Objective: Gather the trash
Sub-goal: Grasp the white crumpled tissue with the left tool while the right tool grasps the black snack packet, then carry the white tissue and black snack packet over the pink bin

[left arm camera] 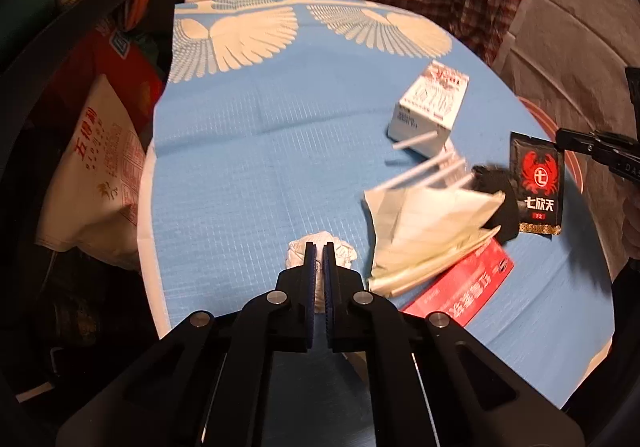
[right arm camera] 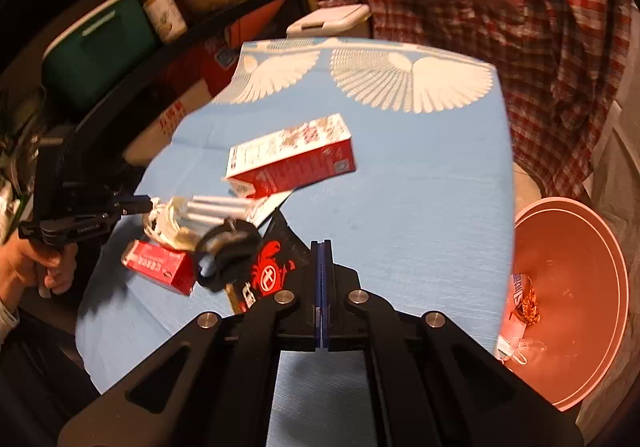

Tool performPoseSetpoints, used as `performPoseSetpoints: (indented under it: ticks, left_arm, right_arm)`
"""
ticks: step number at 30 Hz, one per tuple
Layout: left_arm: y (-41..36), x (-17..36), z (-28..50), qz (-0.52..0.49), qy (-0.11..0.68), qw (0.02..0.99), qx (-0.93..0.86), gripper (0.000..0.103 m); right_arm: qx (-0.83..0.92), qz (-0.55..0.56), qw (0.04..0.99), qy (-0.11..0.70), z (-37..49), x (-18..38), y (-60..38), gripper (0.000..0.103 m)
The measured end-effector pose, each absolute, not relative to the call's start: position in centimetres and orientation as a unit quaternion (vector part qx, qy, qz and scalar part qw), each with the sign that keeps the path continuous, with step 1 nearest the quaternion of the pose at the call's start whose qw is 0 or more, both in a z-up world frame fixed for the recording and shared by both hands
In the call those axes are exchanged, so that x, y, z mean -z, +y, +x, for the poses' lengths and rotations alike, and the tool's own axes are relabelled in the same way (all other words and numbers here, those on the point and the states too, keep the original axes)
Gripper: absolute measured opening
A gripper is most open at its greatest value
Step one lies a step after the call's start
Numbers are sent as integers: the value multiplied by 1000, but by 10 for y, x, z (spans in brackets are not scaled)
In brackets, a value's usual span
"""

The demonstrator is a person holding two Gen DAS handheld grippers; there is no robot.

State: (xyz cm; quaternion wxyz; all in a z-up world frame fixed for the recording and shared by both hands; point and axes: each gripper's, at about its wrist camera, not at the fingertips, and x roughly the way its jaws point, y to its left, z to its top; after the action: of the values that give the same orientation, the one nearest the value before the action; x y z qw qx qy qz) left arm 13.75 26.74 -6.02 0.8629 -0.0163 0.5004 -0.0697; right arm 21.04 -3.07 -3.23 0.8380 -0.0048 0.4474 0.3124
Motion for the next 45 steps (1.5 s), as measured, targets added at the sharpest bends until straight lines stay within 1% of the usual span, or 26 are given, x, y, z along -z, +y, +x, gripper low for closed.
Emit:
performPoseSetpoints:
  ticks: [18,31,45]
  left_arm:
    - [253,23,133,-23,448,893,43,3]
    - [226,-7,131,-35,405,914,21,3]
    - [194,-26,130,-46,378,924,21,3]
  right_arm:
    - [-305,18,868,392,199,-3,-54,0]
    - [-283,27,895,345,187,-28,-71,0]
    - [-252,35,910,326,186,-37,-93,0]
